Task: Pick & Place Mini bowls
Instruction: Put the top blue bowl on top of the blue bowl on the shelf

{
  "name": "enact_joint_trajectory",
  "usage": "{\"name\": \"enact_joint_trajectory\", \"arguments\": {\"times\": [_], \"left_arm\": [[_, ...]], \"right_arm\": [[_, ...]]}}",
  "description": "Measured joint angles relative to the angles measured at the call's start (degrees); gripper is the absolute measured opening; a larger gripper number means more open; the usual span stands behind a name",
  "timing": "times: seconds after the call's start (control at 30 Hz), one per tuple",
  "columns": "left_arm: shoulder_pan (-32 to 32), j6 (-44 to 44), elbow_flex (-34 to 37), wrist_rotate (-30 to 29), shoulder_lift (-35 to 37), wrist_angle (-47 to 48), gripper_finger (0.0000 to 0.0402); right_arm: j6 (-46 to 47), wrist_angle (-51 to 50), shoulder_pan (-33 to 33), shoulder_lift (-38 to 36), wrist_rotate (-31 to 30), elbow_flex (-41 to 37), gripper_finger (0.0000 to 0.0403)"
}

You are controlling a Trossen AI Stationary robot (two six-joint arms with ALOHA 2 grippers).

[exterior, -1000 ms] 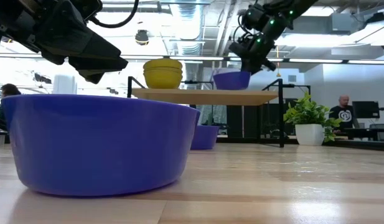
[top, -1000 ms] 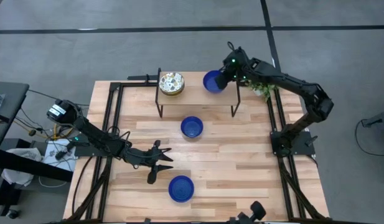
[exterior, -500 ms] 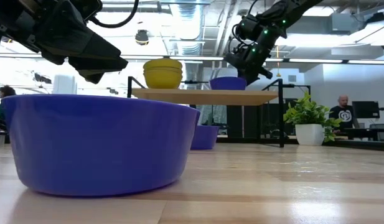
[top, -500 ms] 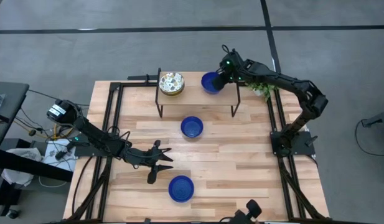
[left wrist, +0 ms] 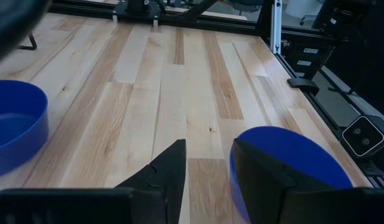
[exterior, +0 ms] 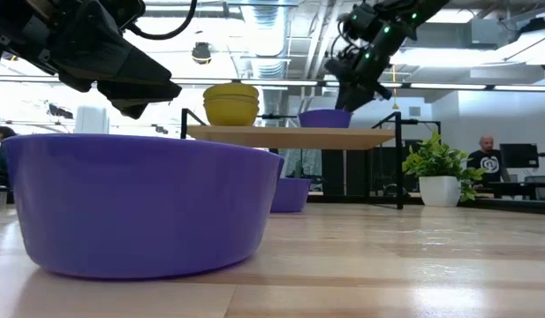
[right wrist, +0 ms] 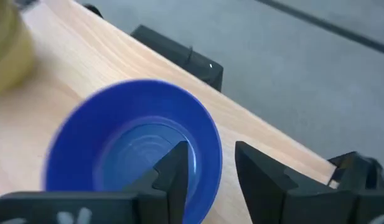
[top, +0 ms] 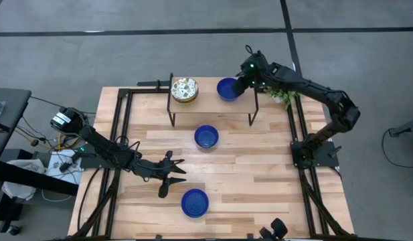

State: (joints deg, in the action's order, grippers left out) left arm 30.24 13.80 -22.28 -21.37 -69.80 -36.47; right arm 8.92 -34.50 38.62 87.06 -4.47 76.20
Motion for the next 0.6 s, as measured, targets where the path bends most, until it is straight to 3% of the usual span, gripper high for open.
{"name": "enact_joint_trajectory", "arguments": {"times": [0.23,0.6], "left_arm": [[-0.01,0.0,0.0,0.0,0.0,0.02,0.0131],[0.0,0.12,0.0,0.0,0.0,0.02,0.0131]], "right_arm": [[-3.28,0.2,-2.95,-6.93,0.04,0.02,0.0134],[-8.0,-1.59,-13.26,-16.56,0.04,0.03,0.0121]]}}
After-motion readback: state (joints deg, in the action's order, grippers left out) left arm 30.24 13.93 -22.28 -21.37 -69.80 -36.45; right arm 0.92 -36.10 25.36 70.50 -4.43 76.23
